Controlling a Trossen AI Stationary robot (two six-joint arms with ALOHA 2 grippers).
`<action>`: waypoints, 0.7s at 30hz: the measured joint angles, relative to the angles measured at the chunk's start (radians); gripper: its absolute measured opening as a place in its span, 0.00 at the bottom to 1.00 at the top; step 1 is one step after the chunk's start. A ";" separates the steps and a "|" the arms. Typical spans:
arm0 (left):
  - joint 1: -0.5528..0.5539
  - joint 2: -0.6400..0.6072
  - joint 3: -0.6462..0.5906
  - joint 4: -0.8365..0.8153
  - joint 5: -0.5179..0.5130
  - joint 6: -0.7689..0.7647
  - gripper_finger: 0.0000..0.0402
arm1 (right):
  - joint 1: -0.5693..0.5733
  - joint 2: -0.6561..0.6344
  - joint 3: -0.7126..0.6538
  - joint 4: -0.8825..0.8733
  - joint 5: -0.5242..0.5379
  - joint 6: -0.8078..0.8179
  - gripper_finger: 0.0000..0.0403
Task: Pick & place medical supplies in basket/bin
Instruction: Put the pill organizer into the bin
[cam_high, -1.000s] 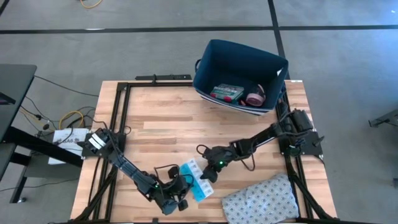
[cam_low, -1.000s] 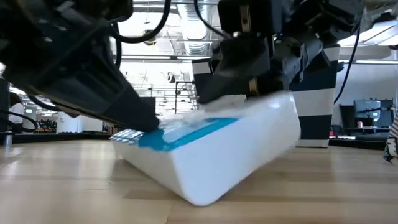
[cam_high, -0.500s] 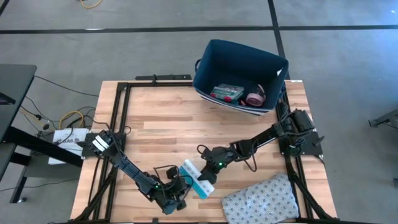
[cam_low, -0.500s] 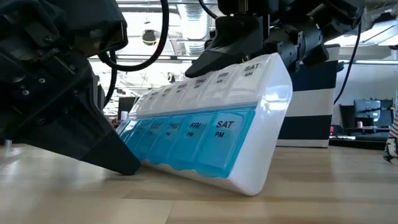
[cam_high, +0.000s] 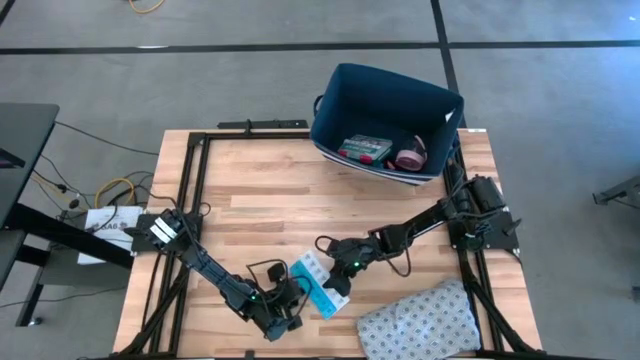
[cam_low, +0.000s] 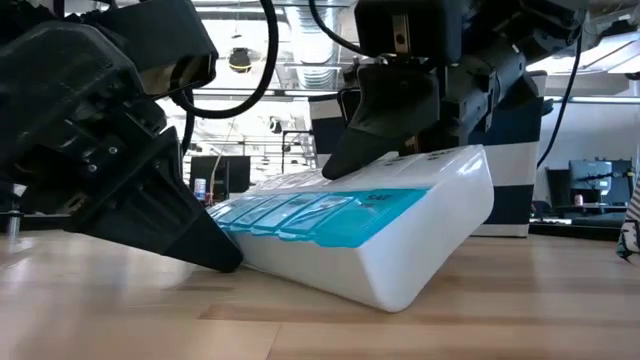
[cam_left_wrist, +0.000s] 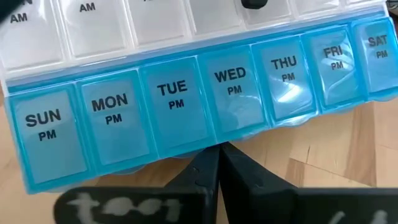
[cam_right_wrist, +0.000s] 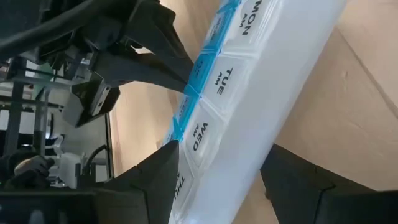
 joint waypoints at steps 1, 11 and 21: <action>0.000 0.000 0.000 0.000 0.000 0.000 0.00 | 0.000 0.000 0.000 0.003 0.001 -0.001 0.51; 0.013 0.000 -0.001 0.043 -0.058 0.089 0.00 | -0.002 0.002 -0.005 0.028 0.004 -0.004 0.51; 0.012 0.000 -0.001 0.072 -0.079 0.119 0.00 | -0.001 0.002 -0.004 0.038 -0.009 -0.030 0.49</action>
